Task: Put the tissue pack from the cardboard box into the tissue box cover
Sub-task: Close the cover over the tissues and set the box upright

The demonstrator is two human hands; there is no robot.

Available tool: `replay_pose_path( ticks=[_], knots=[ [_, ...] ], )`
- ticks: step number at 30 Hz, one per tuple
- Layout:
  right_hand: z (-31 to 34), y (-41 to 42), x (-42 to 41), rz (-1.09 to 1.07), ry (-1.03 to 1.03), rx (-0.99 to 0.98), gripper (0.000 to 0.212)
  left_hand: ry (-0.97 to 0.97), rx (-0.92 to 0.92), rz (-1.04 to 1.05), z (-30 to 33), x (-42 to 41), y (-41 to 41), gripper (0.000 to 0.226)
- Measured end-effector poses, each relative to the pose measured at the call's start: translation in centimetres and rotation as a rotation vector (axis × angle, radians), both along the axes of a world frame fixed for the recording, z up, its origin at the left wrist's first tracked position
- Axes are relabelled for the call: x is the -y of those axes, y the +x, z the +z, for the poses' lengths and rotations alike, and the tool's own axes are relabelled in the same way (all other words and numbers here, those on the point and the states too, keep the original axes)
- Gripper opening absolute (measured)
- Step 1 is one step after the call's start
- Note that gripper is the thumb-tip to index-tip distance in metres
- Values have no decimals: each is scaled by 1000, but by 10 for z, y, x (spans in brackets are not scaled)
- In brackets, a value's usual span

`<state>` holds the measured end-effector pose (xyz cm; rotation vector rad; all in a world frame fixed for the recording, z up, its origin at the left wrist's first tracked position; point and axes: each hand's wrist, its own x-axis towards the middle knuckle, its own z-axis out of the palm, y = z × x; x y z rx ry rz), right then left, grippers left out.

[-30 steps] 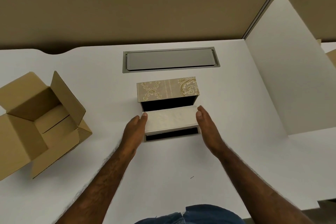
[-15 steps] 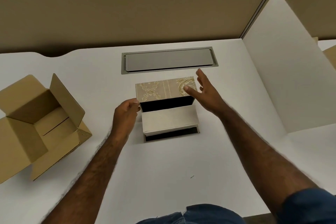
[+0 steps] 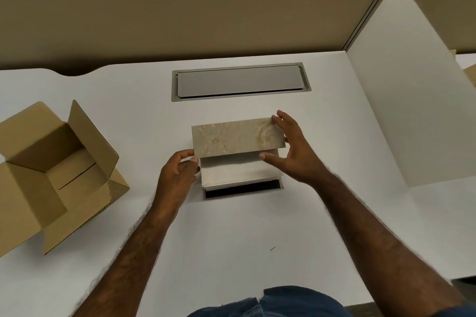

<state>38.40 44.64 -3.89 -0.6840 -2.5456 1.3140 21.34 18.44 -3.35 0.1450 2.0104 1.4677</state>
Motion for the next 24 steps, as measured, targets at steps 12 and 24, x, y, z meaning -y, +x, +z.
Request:
replay_pose_path(
  ticks=[12,24],
  knots=[
    [-1,18,16,73,119,30,114,-6,-15,8,1,-1,18,34],
    [-1,15,7,112,217,75,120,-179,-288,-85,-7,-9,31,54]
  ],
)
